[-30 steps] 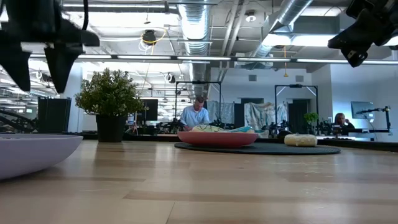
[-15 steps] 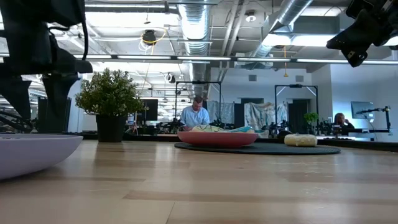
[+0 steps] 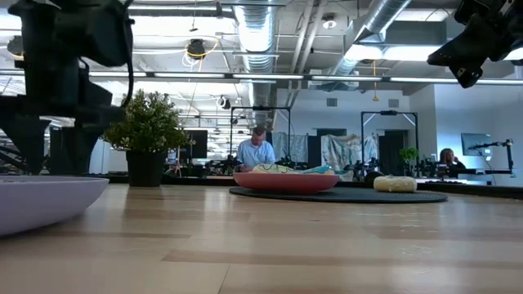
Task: Pick & Place donuts
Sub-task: Put the small dark blue donut on the purple plate
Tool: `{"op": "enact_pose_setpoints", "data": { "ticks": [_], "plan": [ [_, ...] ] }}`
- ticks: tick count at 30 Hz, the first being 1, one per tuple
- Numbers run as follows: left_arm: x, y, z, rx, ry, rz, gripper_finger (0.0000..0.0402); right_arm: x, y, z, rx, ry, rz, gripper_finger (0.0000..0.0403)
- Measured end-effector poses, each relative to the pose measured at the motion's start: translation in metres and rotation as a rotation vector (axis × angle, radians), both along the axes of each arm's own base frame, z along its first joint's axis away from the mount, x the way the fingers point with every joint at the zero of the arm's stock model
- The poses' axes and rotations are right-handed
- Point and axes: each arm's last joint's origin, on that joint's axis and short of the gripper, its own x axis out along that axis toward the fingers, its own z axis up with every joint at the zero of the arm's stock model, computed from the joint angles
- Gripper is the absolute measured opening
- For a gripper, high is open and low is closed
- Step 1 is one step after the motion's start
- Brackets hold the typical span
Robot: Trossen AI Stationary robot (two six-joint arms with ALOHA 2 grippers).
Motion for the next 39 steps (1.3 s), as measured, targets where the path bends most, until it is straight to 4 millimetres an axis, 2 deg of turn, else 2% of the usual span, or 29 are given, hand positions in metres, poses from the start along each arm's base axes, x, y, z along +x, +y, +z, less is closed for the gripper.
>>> {"op": "enact_pose_setpoints", "data": {
  "ticks": [12, 22, 39],
  "plan": [
    [0.012, -0.004, -0.023, -0.036, 0.078, 0.014, 0.0321, 0.000, 0.000, 0.000, 0.026, -0.003, -0.008, 0.0000],
    [0.014, -0.004, -0.024, -0.047, 0.059, 0.018, 0.0274, 0.000, 0.000, 0.000, 0.025, -0.003, -0.007, 0.0000],
    [0.016, -0.006, -0.022, -0.072, 0.050, 0.058, 0.0229, 0.000, 0.000, -0.001, 0.025, 0.003, -0.007, 0.0000]
  ]
}}
